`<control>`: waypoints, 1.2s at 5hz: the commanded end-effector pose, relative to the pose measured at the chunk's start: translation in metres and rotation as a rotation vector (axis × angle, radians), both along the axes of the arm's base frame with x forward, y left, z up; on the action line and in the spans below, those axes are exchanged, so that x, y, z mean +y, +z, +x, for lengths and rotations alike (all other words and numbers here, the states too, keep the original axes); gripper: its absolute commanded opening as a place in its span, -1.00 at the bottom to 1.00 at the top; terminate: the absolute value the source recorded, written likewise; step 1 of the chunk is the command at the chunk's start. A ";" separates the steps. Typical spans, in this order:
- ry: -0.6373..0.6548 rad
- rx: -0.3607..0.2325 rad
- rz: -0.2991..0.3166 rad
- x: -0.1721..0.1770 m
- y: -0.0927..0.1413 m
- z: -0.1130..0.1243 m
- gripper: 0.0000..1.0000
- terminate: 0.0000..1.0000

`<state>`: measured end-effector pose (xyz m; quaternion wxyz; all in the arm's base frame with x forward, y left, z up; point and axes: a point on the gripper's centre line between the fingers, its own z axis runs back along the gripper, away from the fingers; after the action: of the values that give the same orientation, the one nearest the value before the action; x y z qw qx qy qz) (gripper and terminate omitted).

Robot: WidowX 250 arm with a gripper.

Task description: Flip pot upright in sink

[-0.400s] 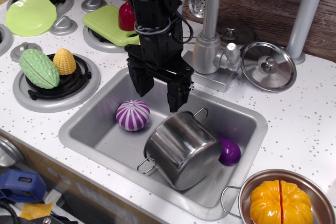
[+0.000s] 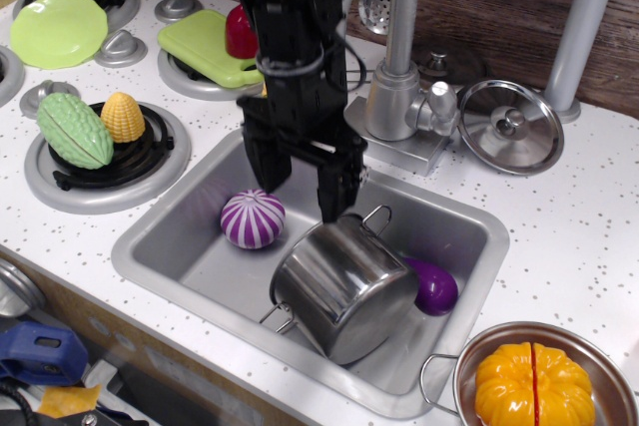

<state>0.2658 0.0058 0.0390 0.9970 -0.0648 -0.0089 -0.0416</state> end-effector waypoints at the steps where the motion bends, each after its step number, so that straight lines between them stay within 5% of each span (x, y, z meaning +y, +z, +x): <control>1: 0.012 -0.025 -0.067 0.002 0.008 0.004 1.00 -1.00; 6: -0.025 0.021 -0.572 0.004 -0.020 0.005 1.00 -1.00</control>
<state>0.2643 -0.0007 0.0083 0.9261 -0.3760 0.0050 -0.0303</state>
